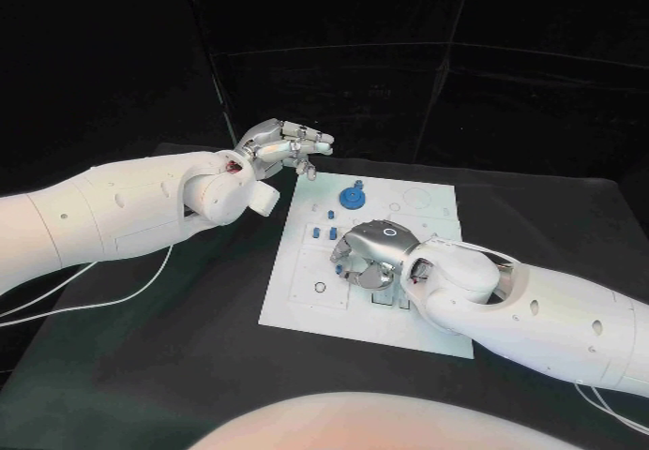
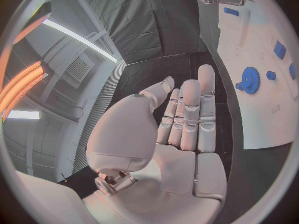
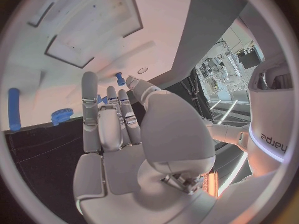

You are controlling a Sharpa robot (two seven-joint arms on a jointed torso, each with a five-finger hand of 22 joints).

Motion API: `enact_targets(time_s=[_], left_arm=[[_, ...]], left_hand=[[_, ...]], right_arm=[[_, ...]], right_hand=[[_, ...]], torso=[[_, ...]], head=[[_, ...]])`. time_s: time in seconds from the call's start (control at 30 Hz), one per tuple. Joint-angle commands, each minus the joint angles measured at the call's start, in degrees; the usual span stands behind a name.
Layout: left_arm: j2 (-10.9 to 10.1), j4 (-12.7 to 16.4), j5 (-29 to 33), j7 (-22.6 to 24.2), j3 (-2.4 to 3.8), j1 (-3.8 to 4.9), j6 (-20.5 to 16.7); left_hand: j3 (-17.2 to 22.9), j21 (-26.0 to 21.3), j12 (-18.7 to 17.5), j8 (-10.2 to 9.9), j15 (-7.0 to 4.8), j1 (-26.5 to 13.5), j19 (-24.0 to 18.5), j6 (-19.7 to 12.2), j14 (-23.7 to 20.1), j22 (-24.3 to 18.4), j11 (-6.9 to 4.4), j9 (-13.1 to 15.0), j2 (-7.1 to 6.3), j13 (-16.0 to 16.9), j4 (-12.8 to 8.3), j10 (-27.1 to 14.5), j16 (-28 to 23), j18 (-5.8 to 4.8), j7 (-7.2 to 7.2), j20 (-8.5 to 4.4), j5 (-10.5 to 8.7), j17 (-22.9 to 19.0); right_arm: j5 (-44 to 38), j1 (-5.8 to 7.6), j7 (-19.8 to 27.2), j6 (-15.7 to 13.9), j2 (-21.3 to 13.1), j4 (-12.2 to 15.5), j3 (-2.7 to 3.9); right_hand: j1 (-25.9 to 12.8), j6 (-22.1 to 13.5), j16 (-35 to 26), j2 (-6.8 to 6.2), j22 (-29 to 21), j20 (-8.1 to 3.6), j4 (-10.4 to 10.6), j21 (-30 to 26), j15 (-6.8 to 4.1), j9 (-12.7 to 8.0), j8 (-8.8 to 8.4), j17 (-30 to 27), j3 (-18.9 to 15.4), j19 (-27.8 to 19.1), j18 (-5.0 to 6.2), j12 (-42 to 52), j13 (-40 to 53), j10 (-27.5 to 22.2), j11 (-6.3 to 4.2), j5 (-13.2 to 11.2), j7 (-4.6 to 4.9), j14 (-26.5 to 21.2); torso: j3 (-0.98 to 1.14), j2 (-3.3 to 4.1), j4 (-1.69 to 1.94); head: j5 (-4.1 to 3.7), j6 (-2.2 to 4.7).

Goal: Assemble the parts on the task board

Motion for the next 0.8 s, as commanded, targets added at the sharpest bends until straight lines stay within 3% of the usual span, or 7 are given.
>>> enact_targets(time_s=[0.03,0.2,0.27,0.37,0.47,0.8], left_arm=[[-0.13,0.06,-0.16,0.13,0.01,0.07,0.78],[-0.27,0.12,-0.16,0.15,0.01,0.07,0.78],[-0.34,0.18,-0.16,0.15,0.0,0.07,0.8],[-0.46,0.23,-0.16,0.13,-0.01,0.07,0.85],[-0.52,0.26,-0.16,0.15,-0.03,0.07,0.88],[-0.52,0.24,-0.16,0.19,-0.07,0.07,0.93]], left_hand=[[-0.29,-0.19,0.2,-0.38,-0.06,0.35,-0.51,-0.4,-0.49,-0.05,0.09,-0.07,0.14,0.05,0.0,-0.39,-0.19,0.71,-0.12,0.07,-0.13,-0.05],[-0.29,-0.19,0.2,-0.38,-0.06,0.35,-0.51,-0.4,-0.49,-0.05,0.09,-0.07,0.14,0.05,0.0,-0.39,-0.19,0.71,-0.12,0.07,-0.13,-0.05],[-0.29,-0.19,0.2,-0.38,-0.06,0.35,-0.51,-0.4,-0.49,-0.05,0.09,-0.07,0.14,0.05,0.0,-0.39,-0.19,0.71,-0.12,0.07,-0.13,-0.05],[-0.29,-0.19,0.2,-0.38,-0.06,0.35,-0.51,-0.4,-0.49,-0.05,0.09,-0.07,0.14,0.05,0.0,-0.39,-0.19,0.71,-0.12,0.07,-0.13,-0.05],[-0.33,-0.21,0.24,-0.38,-0.05,0.37,-0.52,-0.43,-0.53,-0.07,0.1,-0.07,0.13,0.05,-0.02,-0.43,-0.22,0.71,-0.11,0.09,-0.13,-0.13],[-0.34,-0.22,0.25,-0.38,-0.05,0.38,-0.52,-0.43,-0.54,-0.07,0.1,-0.07,0.13,0.05,-0.03,-0.44,-0.23,0.71,-0.1,0.09,-0.13,-0.15]], right_arm=[[1.3,0.08,1.23,-6.21,-1.83,1.81,0.03],[3.85,0.26,-0.04,-9.05,-5.64,4.76,0.25],[6.11,0.63,-0.62,-8.86,-7.09,5.39,0.94],[9.62,1.72,-1.31,-6.74,-9.48,5.66,2.14],[11.14,2.88,-1.44,-4.53,-11.18,5.34,2.59],[7.98,4.24,-2.54,0.07,-13.58,3.63,2.93]], right_hand=[[-0.35,0.31,-0.04,-0.54,-0.09,0.39,-0.09,-0.35,0.48,0.1,0.22,-0.09,-0.54,0.25,0.81,0.5,0.08,-0.3,0.04,0.33,0.15,1.84],[-0.43,0.58,-0.04,-0.8,-0.15,0.38,-0.12,-0.38,0.4,0.12,0.28,-0.19,-1.02,0.35,0.84,1.14,0.18,0.18,-0.13,0.58,-0.03,1.84],[-0.44,0.62,0.0,-0.79,-0.16,0.36,-0.11,-0.38,0.36,0.12,0.29,-0.14,-1.1,0.38,0.85,1.34,0.2,0.4,-0.19,0.58,-0.09,1.86],[-0.49,0.47,-0.07,-1.0,-0.19,0.33,-0.15,-0.4,0.32,0.07,0.17,-0.28,-1.34,0.4,0.85,1.36,0.13,0.2,-0.23,0.47,-0.23,1.83],[-0.55,0.08,-0.55,-1.35,-0.33,0.32,-0.25,-0.6,0.35,0.0,-0.05,-1.07,-2.09,0.31,0.83,1.0,-0.07,-1.25,-0.17,0.37,-0.35,1.61],[0.08,-1.59,-1.12,-1.76,-1.03,0.43,-0.77,-1.67,0.48,-0.06,-0.26,-1.96,-6.44,-0.17,0.82,1.1,0.04,-5.24,-0.08,1.11,-0.81,1.23]], torso=[[-0.04,-0.03,-0.11],[-0.08,-0.1,-0.1],[-0.07,-0.04,-0.05],[-0.02,0.0,-0.05],[-0.06,-0.02,-0.01],[-0.08,0.05,-0.04]], head=[[-0.41,0.35],[-1.37,0.93],[-1.68,1.17],[-2.1,1.58],[-2.63,1.86],[-3.37,2.38]])
